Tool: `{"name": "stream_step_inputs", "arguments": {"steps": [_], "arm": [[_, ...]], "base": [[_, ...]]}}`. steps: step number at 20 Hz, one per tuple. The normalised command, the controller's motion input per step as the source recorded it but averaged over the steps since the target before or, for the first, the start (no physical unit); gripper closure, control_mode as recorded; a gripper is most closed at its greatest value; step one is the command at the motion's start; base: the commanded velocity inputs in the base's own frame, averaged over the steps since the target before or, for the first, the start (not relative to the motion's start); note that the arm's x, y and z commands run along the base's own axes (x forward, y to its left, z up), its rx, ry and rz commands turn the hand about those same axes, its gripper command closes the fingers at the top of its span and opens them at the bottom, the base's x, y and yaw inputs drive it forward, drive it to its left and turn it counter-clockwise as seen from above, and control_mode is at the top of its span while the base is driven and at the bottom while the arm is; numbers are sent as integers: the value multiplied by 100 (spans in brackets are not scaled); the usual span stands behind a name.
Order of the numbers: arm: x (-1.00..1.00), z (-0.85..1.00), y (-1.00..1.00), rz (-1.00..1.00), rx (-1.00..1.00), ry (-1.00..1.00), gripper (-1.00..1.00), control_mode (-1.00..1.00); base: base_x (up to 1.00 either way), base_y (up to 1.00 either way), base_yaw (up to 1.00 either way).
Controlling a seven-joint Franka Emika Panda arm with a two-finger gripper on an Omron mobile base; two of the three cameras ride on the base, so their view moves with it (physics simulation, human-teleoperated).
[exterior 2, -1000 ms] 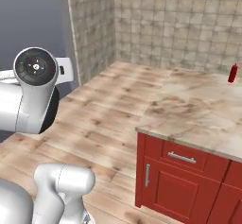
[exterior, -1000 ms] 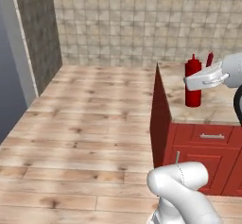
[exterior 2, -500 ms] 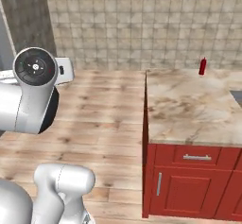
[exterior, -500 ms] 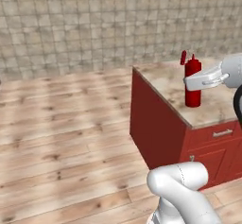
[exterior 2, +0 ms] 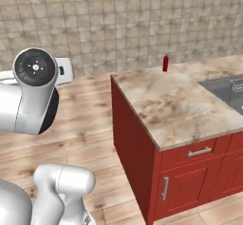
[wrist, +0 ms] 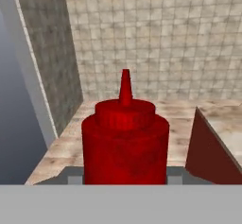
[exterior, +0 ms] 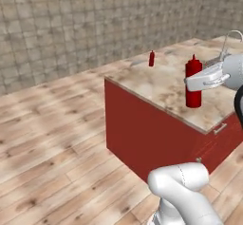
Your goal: The dining table condiment station is running low on ketchup. Refill the condiment station by opening the cabinet and taking the ketchup from the cabinet and placing it on the dining table.
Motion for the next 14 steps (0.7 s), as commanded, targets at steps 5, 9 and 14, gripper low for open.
{"name": "stream_step_inputs", "arguments": {"steps": [5, 9, 14], "arm": [[0, 0, 0, 0, 0, 0, 100, 100], [0, 0, 0, 0, 0, 0, 100, 100], [0, 0, 0, 0, 0, 0, 100, 100]], "base": [[55, 85, -63], [56, 88, -63], [59, 98, -61]]}}
